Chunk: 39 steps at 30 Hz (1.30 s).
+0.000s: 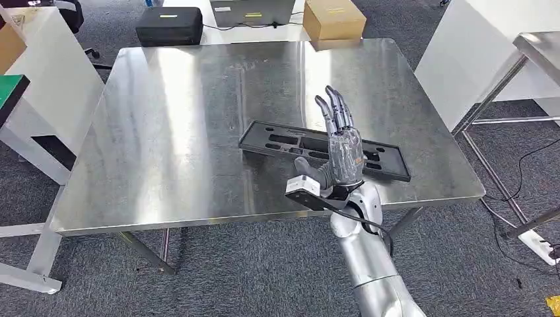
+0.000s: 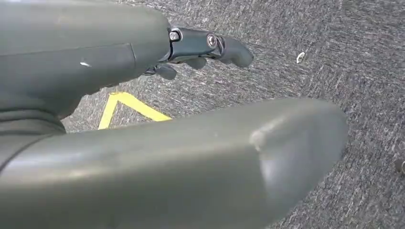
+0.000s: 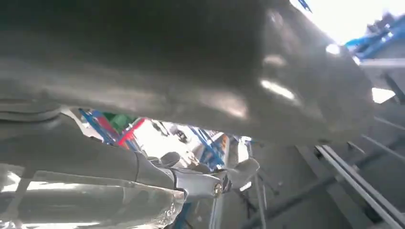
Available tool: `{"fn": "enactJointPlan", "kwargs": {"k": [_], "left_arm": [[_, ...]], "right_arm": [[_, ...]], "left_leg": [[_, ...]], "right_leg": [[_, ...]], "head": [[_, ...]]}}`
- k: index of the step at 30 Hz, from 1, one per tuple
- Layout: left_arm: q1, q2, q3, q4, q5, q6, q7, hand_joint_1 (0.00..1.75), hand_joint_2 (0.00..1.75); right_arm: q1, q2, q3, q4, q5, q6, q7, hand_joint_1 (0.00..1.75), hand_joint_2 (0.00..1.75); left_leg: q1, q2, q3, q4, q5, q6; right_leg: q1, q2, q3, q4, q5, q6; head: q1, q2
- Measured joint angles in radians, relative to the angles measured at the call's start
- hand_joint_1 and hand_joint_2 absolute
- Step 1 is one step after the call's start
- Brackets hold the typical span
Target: Take the parts from the cabinet and place them on the table.
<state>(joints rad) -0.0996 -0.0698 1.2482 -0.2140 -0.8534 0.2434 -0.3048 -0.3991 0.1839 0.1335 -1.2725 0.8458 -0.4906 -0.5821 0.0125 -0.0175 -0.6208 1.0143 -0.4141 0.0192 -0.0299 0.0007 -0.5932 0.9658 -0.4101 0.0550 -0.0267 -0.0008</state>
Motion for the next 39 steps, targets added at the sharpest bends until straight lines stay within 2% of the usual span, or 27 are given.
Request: {"fn": "enactJointPlan", "kwargs": {"k": [7,9,10,12,13,14,15,16,17,18,19,20,21,23,24,25,27,28,29,30,31,33,34,35,37,38,39], "left_arm": [[0.0,-0.001,0.003,0.0,0.002,0.006,0.003,0.0,0.0],[0.0,-0.002,0.005,0.0,0.012,0.018,0.01,0.0,0.0],[0.0,-0.004,0.013,0.0,0.03,0.023,0.01,0.0,0.0],[0.001,-0.017,0.051,0.0,0.087,0.03,-0.018,0.0,0.0],[0.003,-0.02,0.074,0.0,0.112,0.031,-0.026,0.0,0.0],[0.002,-0.026,0.085,0.0,0.118,0.045,-0.025,0.0,0.0],[0.002,-0.034,0.092,0.0,0.124,0.049,-0.031,0.0,0.0],[0.002,-0.034,0.098,0.0,0.134,0.039,-0.04,0.0,0.0],[0.002,-0.034,0.103,0.0,0.146,0.023,-0.046,0.0,0.0],[0.001,-0.034,0.111,0.0,0.155,0.008,-0.047,0.0,0.0],[0.001,-0.034,0.118,0.0,0.16,-0.002,-0.044,0.0,0.0],[0.001,-0.034,0.123,0.0,0.166,-0.009,-0.037,0.0,0.0],[0.001,-0.035,0.127,0.0,0.166,-0.014,-0.029,0.0,0.0],[0.0,-0.041,0.135,0.0,0.169,-0.023,-0.024,0.0,0.0],[-0.001,-0.042,0.138,0.0,0.171,-0.025,-0.024,0.0,0.0],[-0.002,-0.043,0.14,0.0,0.174,-0.025,-0.024,0.0,0.0],[-0.002,-0.044,0.145,0.0,0.175,-0.027,-0.025,0.0,0.0],[-0.002,-0.045,0.146,0.0,0.177,-0.031,-0.025,0.0,0.0],[0.001,-0.046,0.148,0.0,0.177,-0.032,-0.025,0.0,0.0],[0.003,-0.047,0.15,0.0,0.177,-0.032,-0.025,0.0,0.0],[0.003,-0.048,0.15,0.0,0.177,-0.031,-0.025,0.0,0.0],[0.003,-0.049,0.151,0.0,0.177,-0.027,-0.024,0.0,0.0],[0.003,-0.049,0.151,0.0,0.177,-0.022,-0.023,0.0,0.0],[0.003,-0.049,0.151,0.0,0.177,-0.019,-0.022,0.0,0.0],[0.003,-0.049,0.152,0.0,0.177,-0.015,-0.021,0.0,0.0],[0.003,-0.049,0.152,0.0,0.177,-0.014,-0.02,0.0,0.0],[0.0,-0.045,0.152,-0.002,0.175,-0.013,-0.018,0.0,0.0]], "right_arm": [[0.008,0.0,0.0,-0.017,-0.022,-0.001,-0.004,0.0,0.0],[0.027,0.0,0.0,-0.042,-0.078,-0.001,-0.018,0.0,0.0],[0.055,0.0,0.001,-0.07,-0.188,0.028,-0.03,0.0,0.0],[0.235,0.003,0.0,-0.153,-0.654,0.211,-0.099,0.0,0.0],[0.324,0.018,-0.003,-0.161,-0.77,0.274,-0.11,0.0,0.0],[0.371,0.032,-0.008,-0.166,-0.834,0.287,-0.093,0.0,0.0],[0.39,0.038,-0.015,-0.166,-0.865,0.294,-0.078,0.0,0.0],[0.404,0.04,-0.021,-0.166,-0.877,0.304,-0.073,0.0,0.0],[0.415,0.04,-0.029,-0.166,-0.882,0.311,-0.072,0.0,0.0],[0.426,0.039,-0.038,-0.166,-0.877,0.312,-0.072,0.0,0.0],[0.438,0.038,-0.049,-0.168,-0.863,0.307,-0.072,0.0,0.0],[0.451,0.038,-0.061,-0.175,-0.845,0.294,-0.072,0.0,0.0],[0.462,0.039,-0.071,-0.185,-0.828,0.282,-0.069,0.0,0.0],[0.478,0.043,-0.091,-0.204,-0.81,0.267,-0.063,0.0,0.0],[0.482,0.045,-0.101,-0.212,-0.808,0.267,-0.063,0.0,0.0],[0.495,0.048,-0.109,-0.219,-0.805,0.267,-0.063,0.0,0.0],[0.512,0.049,-0.121,-0.226,-0.8,0.281,-0.068,0.0,0.0],[0.521,0.049,-0.122,-0.226,-0.8,0.306,-0.081,0.0,0.0],[0.526,0.05,-0.123,-0.227,-0.792,0.327,-0.095,0.0,0.0],[0.53,0.05,-0.124,-0.227,-0.777,0.335,-0.103,0.0,0.0],[0.532,0.05,-0.124,-0.228,-0.763,0.338,-0.11,0.0,0.0],[0.54,0.05,-0.124,-0.227,-0.75,0.342,-0.115,0.0,0.0],[0.545,0.05,-0.124,-0.227,-0.744,0.341,-0.115,0.0,0.0],[0.549,0.05,-0.124,-0.227,-0.738,0.335,-0.115,0.0,0.0],[0.552,0.05,-0.124,-0.227,-0.733,0.326,-0.115,0.0,0.0],[0.553,0.05,-0.124,-0.227,-0.736,0.323,-0.115,0.0,0.0],[0.553,0.05,-0.124,-0.227,-0.744,0.32,-0.115,0.0,0.0]], "left_leg": [[0.0,0.0,0.0,0.0,0.0,0.0],[0.0,0.0,0.001,0.0,0.0,0.0],[0.0,-0.001,0.001,0.0,0.0,0.0],[-0.004,-0.004,-0.004,0.004,-0.005,0.003],[-0.005,-0.003,0.002,0.005,-0.005,0.023],[0.008,0.003,0.017,-0.022,0.014,0.036],[0.003,0.004,0.018,-0.027,0.017,0.041],[0.002,0.005,0.014,-0.027,0.02,0.047],[0.002,0.005,0.008,-0.026,0.023,0.049],[0.0,0.005,0.001,-0.026,0.027,0.049],[-0.001,0.005,-0.005,-0.026,0.032,0.046],[-0.001,0.005,-0.011,-0.026,0.037,0.042],[-0.001,0.005,-0.016,-0.025,0.041,0.038],[0.002,0.004,-0.029,-0.019,0.051,0.025],[-0.002,0.004,-0.034,-0.013,0.054,0.019],[-0.003,0.003,-0.034,-0.012,0.057,0.012],[-0.004,0.001,-0.035,-0.004,0.062,0.003],[0.004,-0.001,-0.038,-0.005,0.064,0.0],[0.012,0.001,-0.043,0.003,0.056,-0.006],[0.015,0.009,-0.056,0.033,0.003,-0.01],[0.015,0.014,-0.072,0.089,-0.061,-0.014],[0.015,0.014,-0.11,0.241,-0.165,-0.021],[0.015,0.014,-0.116,0.297,-0.183,-0.021],[0.015,0.014,-0.101,0.309,-0.171,-0.018],[0.013,0.014,-0.024,0.229,-0.122,-0.008],[0.009,0.013,0.058,0.121,-0.093,0.005],[0.003,0.015,0.125,0.01,-0.111,0.025]], "right_leg": [[0.0,0.0,0.0,0.0,0.0,0.0],[0.0,0.0,-0.001,0.0,0.0,0.0],[0.0,0.0,0.0,0.0,0.0,0.0],[-0.002,-0.002,0.005,-0.005,0.0,0.005],[-0.018,-0.002,0.01,-0.011,0.006,0.02],[-0.014,-0.003,0.002,0.004,-0.01,0.018],[-0.011,-0.002,-0.011,0.044,-0.047,0.006],[-0.011,-0.002,-0.041,0.122,-0.096,-0.008],[-0.011,-0.001,-0.076,0.208,-0.14,-0.015],[-0.011,-0.001,-0.109,0.289,-0.175,-0.016],[-0.007,-0.001,-0.117,0.33,-0.188,-0.011],[-0.007,-0.001,-0.096,0.314,-0.181,-0.005],[-0.008,-0.001,-0.051,0.253,-0.162,0.003],[-0.014,-0.002,0.08,0.052,-0.115,0.016],[-0.012,-0.001,0.114,0.012,-0.121,0.007],[0.002,0.009,0.105,0.033,-0.094,0.001],[0.0,0.011,0.088,0.025,-0.102,-0.015],[-0.009,0.009,0.087,0.026,-0.1,-0.024],[-0.013,0.003,0.078,0.025,-0.091,-0.037],[-0.008,0.003,0.071,0.025,-0.082,-0.051],[-0.005,0.001,0.062,0.025,-0.075,-0.061],[0.002,-0.003,0.048,0.026,-0.058,-0.067],[0.006,-0.004,0.036,0.028,-0.048,-0.067],[0.01,-0.004,0.024,0.029,-0.041,-0.066],[0.015,-0.004,0.011,0.029,-0.031,-0.064],[0.02,-0.004,0.007,0.029,-0.024,-0.062],[0.016,-0.005,0.006,0.029,-0.017,-0.061]], "head": [[0.0,0.0],[0.0,0.0],[0.0,0.0],[0.0,0.0],[-0.001,0.0],[0.001,0.0],[0.0,0.0],[0.003,0.0],[0.002,0.0],[0.003,0.0],[0.003,0.0],[0.003,0.0],[0.003,0.0],[0.003,0.0],[0.002,0.0],[0.002,0.0],[0.001,0.0],[0.001,0.0],[0.001,0.0],[0.0,0.0],[0.0,0.0],[-0.001,0.0],[-0.001,0.0],[-0.001,0.0],[-0.001,0.0],[-0.001,0.0],[0.0,0.0]]}}
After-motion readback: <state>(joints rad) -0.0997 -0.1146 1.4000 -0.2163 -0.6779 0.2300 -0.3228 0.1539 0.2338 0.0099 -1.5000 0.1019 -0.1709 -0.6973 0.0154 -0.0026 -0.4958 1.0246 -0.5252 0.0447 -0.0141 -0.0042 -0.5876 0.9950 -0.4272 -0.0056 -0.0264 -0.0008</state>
